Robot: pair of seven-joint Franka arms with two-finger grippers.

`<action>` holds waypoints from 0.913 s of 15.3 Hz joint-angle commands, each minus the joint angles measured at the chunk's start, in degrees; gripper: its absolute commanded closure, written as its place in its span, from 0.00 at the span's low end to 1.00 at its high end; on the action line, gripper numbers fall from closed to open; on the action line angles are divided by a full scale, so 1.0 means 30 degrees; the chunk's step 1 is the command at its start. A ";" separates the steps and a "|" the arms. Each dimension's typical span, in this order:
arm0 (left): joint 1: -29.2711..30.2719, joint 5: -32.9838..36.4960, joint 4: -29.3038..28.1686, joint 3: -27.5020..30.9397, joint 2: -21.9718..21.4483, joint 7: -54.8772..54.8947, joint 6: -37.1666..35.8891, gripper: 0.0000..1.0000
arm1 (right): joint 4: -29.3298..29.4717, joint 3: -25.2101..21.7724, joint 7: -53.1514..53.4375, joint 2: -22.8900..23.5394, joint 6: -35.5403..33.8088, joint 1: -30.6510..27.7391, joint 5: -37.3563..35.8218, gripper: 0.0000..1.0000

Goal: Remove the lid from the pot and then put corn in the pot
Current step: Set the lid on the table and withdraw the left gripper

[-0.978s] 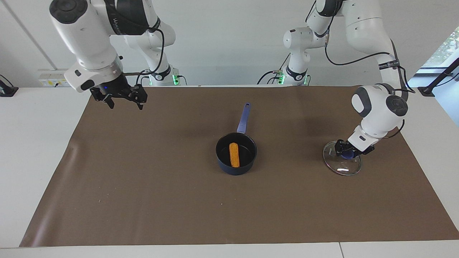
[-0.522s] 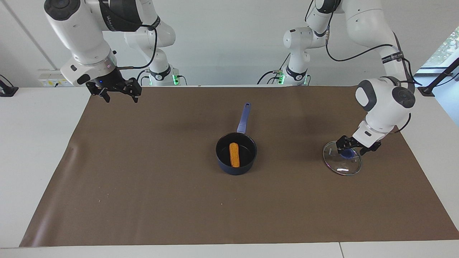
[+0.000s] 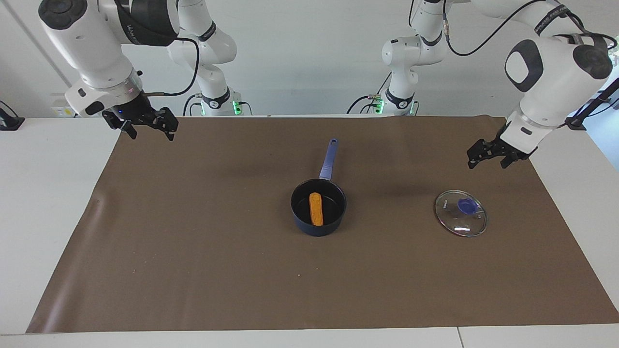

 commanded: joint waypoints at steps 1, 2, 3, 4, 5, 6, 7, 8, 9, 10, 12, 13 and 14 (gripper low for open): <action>-0.0555 0.0382 -0.1493 0.0099 -0.1898 -0.0503 -0.1224 0.00 | -0.0232 0.0087 -0.0379 -0.0190 0.0303 -0.0230 0.0047 0.00; -0.0702 0.0411 -0.1960 0.0070 -0.2134 -0.0824 -0.1286 0.00 | -0.0115 0.0087 -0.0438 -0.0191 0.0274 -0.0231 0.0105 0.00; -0.1081 0.0383 -0.2197 0.0099 -0.2310 -0.1204 -0.1257 0.00 | 0.0002 0.0058 -0.0583 -0.0220 0.0186 -0.0405 0.0077 0.00; -0.1230 0.0382 -0.2141 0.0099 -0.2312 -0.1469 -0.1228 0.00 | 0.0119 0.0057 -0.0933 -0.0220 0.0012 -0.0784 0.0076 0.00; -0.1260 0.0353 -0.1938 0.0070 -0.2312 -0.1617 -0.1199 0.00 | 0.0120 0.0057 -0.1459 -0.0220 -0.0222 -0.1252 0.0251 0.00; -0.1318 0.0353 -0.1646 0.0070 -0.2341 -0.1676 -0.1198 0.00 | 0.0120 0.0057 -0.1986 -0.0191 -0.0167 -0.1459 0.0426 0.00; -0.1551 0.0353 -0.1411 0.0070 -0.2399 -0.1532 -0.1169 0.00 | 0.0149 0.0086 -0.2165 -0.0220 -0.0253 -0.1548 0.0457 0.00; -0.1524 0.0353 -0.1350 0.0070 -0.2400 -0.1501 -0.1082 0.00 | 0.0150 0.0058 -0.2196 -0.0249 -0.0283 -0.1549 0.0486 0.00; -0.1524 0.0353 -0.1350 0.0041 -0.2400 -0.1443 -0.1023 0.00 | 0.0121 0.0057 -0.2225 -0.0278 -0.0312 -0.1549 0.0487 0.00; -0.1437 0.0353 -0.1350 -0.0017 -0.2400 -0.1442 -0.1139 0.00 | 0.0149 0.0057 -0.2226 -0.0279 -0.0341 -0.1578 0.0487 0.00; -0.1203 0.0324 -0.1350 -0.0368 -0.2341 -0.1442 -0.1140 0.00 | 0.0150 0.0057 -0.2225 -0.0308 -0.0312 -0.1579 0.0487 0.00; -0.1173 0.0266 -0.1263 -0.0370 -0.2312 -0.1471 -0.1140 0.00 | 0.0150 0.0057 -0.2226 -0.0279 -0.0254 -0.1637 0.0487 0.00; -0.1172 0.0236 -0.1175 -0.0370 -0.2312 -0.1472 -0.1140 0.00 | 0.0150 0.0057 -0.2255 -0.0279 -0.0167 -0.1811 0.0516 0.00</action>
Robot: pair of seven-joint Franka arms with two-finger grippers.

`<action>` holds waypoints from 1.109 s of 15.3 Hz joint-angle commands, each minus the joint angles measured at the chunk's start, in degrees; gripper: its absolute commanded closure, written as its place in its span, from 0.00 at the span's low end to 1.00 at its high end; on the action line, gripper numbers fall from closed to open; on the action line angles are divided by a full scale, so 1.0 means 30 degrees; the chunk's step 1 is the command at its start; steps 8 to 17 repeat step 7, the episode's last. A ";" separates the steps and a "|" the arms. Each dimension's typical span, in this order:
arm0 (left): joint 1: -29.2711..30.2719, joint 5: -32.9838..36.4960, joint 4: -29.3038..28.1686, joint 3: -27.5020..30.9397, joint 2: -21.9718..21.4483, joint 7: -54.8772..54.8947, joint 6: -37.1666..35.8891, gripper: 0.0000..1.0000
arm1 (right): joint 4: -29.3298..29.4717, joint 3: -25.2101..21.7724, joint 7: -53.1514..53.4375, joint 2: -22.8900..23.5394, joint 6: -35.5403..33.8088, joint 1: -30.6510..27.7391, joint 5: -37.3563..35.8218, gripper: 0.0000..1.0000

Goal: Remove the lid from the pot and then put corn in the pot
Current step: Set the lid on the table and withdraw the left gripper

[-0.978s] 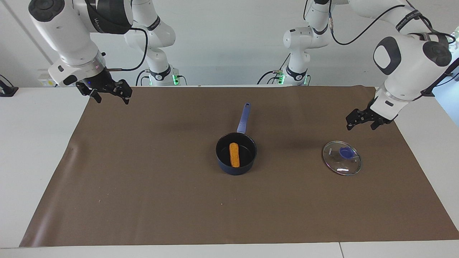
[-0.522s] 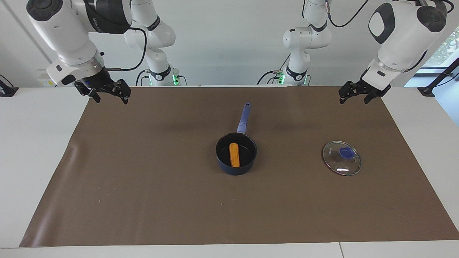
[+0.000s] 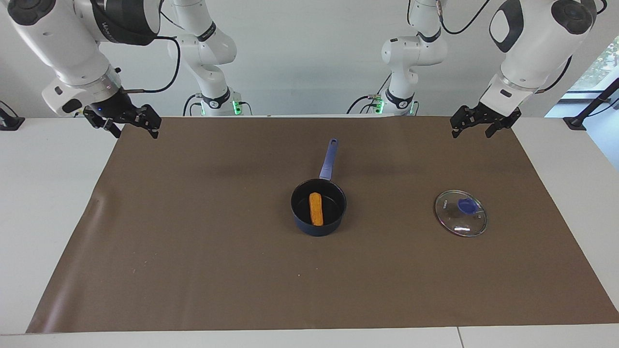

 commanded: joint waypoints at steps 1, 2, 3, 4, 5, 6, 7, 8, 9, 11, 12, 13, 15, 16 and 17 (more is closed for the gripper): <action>0.0169 0.0207 0.0069 -0.0244 -0.0145 -0.0195 0.0056 0.00 | 0.0023 0.0093 -0.0362 -0.0186 -0.0076 -0.0473 0.0360 0.00; 0.0256 0.0207 0.0069 -0.0273 -0.0145 -0.0195 0.0084 0.00 | -0.0006 0.0093 -0.0362 -0.0186 -0.0076 -0.0503 0.0360 0.00; 0.0257 0.0207 0.0040 -0.0302 -0.0174 -0.0195 0.0085 0.00 | -0.0006 0.0093 -0.0362 -0.0186 0.0011 -0.0503 0.0360 0.00; 0.0257 0.0178 -0.0047 -0.0244 -0.0233 -0.0166 0.0085 0.00 | 0.0023 0.0093 -0.0333 -0.0186 0.0012 -0.0445 0.0360 0.00; 0.0228 0.0178 -0.0048 -0.0273 -0.0233 -0.0165 0.0114 0.00 | -0.0006 0.0122 -0.0333 -0.0186 0.0012 -0.0416 0.0360 0.00; 0.0228 0.0178 -0.0048 -0.0215 -0.0233 -0.0136 0.0114 0.00 | -0.0006 0.0122 -0.0333 -0.0186 0.0041 -0.0415 0.0360 0.00; 0.0228 0.0178 -0.0048 -0.0186 -0.0233 -0.0136 0.0114 0.00 | -0.0035 0.0151 -0.0304 -0.0186 0.0099 -0.0415 0.0418 0.00; 0.0228 0.0178 -0.0048 -0.0186 -0.0233 -0.0136 0.0114 0.00 | -0.0035 0.0151 -0.0304 -0.0186 0.0099 -0.0415 0.0418 0.00; 0.0228 0.0178 -0.0048 -0.0186 -0.0233 -0.0136 0.0114 0.00 | -0.0035 0.0151 -0.0304 -0.0186 0.0099 -0.0415 0.0418 0.00; 0.0228 0.0178 -0.0048 -0.0186 -0.0233 -0.0136 0.0114 0.00 | -0.0035 0.0151 -0.0304 -0.0186 0.0099 -0.0415 0.0418 0.00; 0.0228 0.0178 -0.0048 -0.0186 -0.0233 -0.0136 0.0114 0.00 | -0.0035 0.0151 -0.0304 -0.0186 0.0099 -0.0415 0.0418 0.00; 0.0228 0.0178 -0.0048 -0.0186 -0.0233 -0.0136 0.0114 0.00 | -0.0035 0.0151 -0.0304 -0.0186 0.0099 -0.0415 0.0418 0.00; 0.0228 0.0178 -0.0048 -0.0186 -0.0233 -0.0136 0.0114 0.00 | -0.0035 0.0151 -0.0304 -0.0186 0.0099 -0.0415 0.0418 0.00; 0.0228 0.0178 -0.0048 -0.0186 -0.0233 -0.0136 0.0114 0.00 | -0.0035 0.0151 -0.0304 -0.0186 0.0099 -0.0415 0.0418 0.00; 0.0228 0.0178 -0.0048 -0.0186 -0.0233 -0.0136 0.0114 0.00 | -0.0035 0.0151 -0.0304 -0.0186 0.0099 -0.0415 0.0418 0.00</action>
